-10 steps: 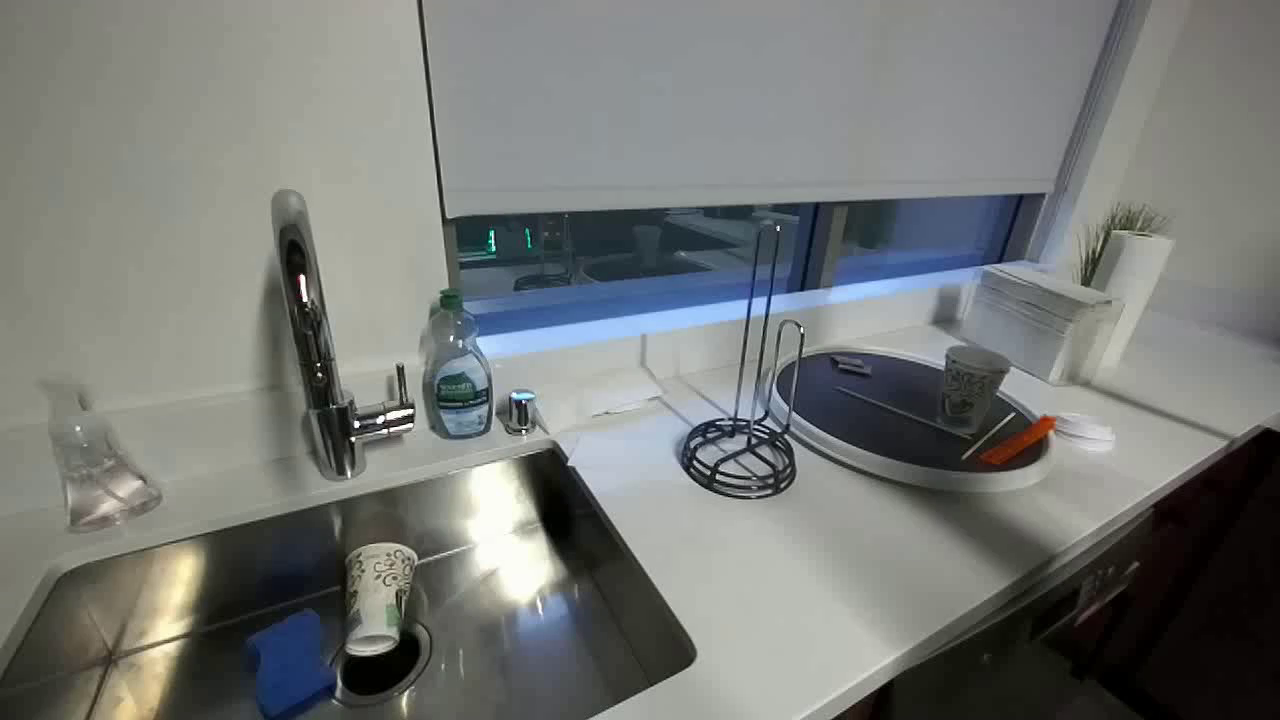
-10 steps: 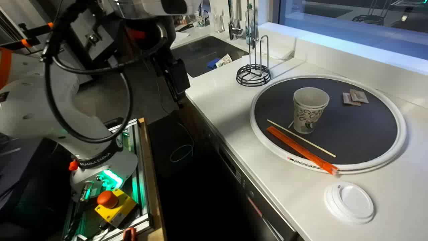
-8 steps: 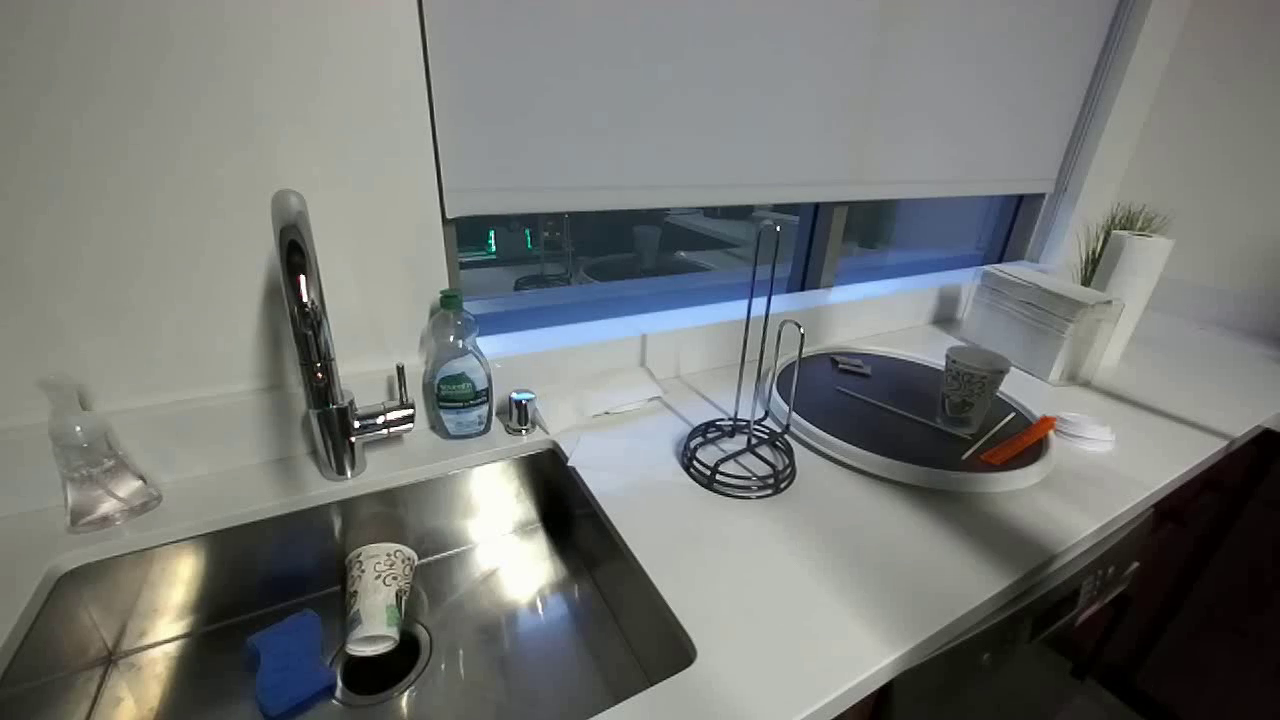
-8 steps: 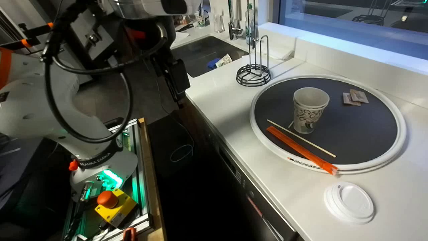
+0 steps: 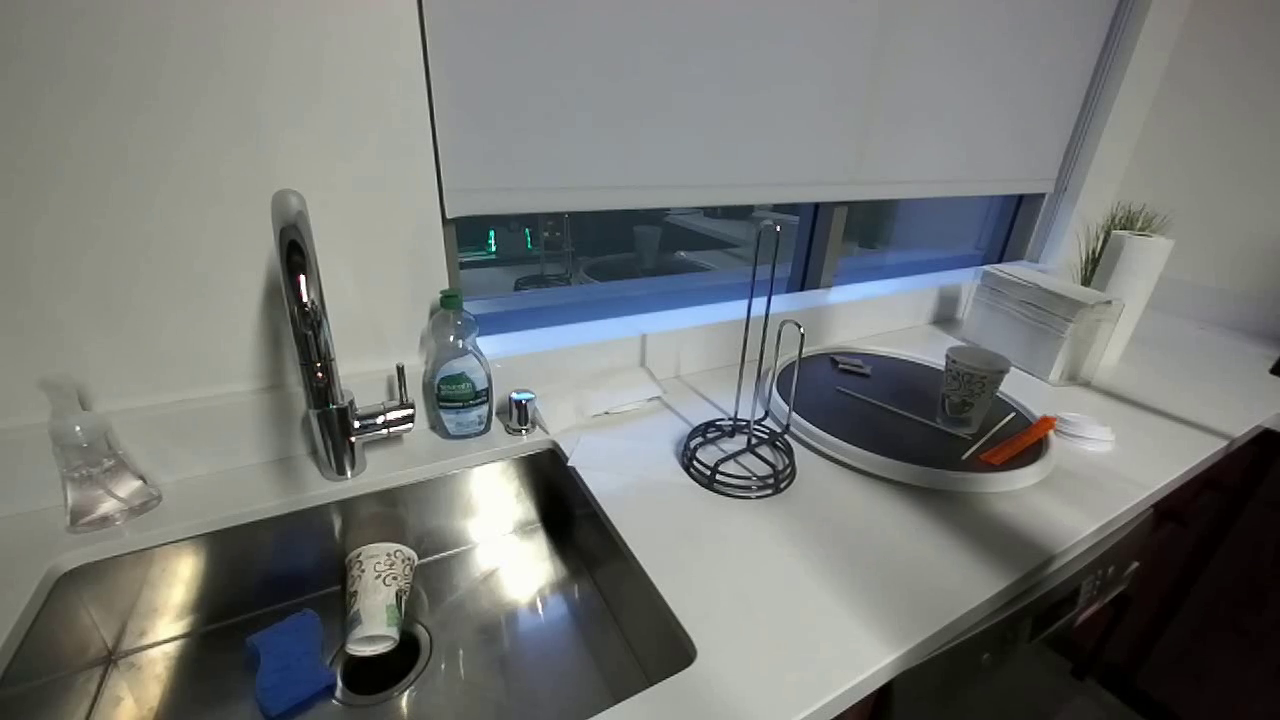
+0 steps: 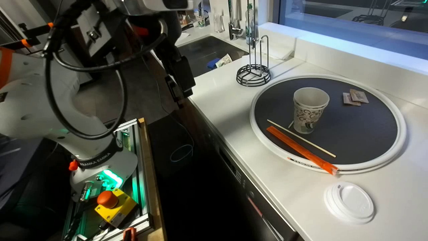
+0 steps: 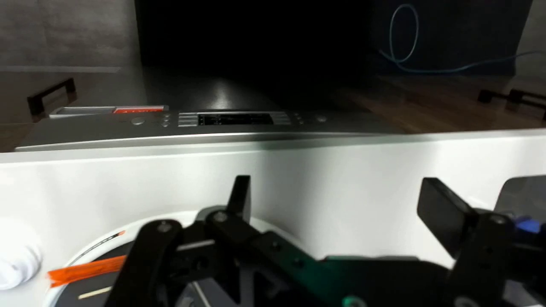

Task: Pick up the stick on the left of the tray and put it in the cup

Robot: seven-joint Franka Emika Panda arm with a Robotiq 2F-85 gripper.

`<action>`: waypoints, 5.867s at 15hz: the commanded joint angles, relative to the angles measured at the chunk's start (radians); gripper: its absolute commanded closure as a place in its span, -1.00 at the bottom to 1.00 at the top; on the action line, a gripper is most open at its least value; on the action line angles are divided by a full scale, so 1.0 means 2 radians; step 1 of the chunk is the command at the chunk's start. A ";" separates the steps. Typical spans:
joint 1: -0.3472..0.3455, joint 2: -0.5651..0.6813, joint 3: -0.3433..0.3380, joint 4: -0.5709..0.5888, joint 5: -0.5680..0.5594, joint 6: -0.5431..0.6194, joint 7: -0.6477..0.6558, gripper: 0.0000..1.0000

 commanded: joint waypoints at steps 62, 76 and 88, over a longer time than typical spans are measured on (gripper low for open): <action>-0.044 0.297 0.105 0.152 0.052 0.203 0.079 -1.00; 0.003 0.336 0.135 0.175 0.141 0.228 0.027 -1.00; 0.010 0.508 0.184 0.286 -0.004 0.314 0.011 -1.00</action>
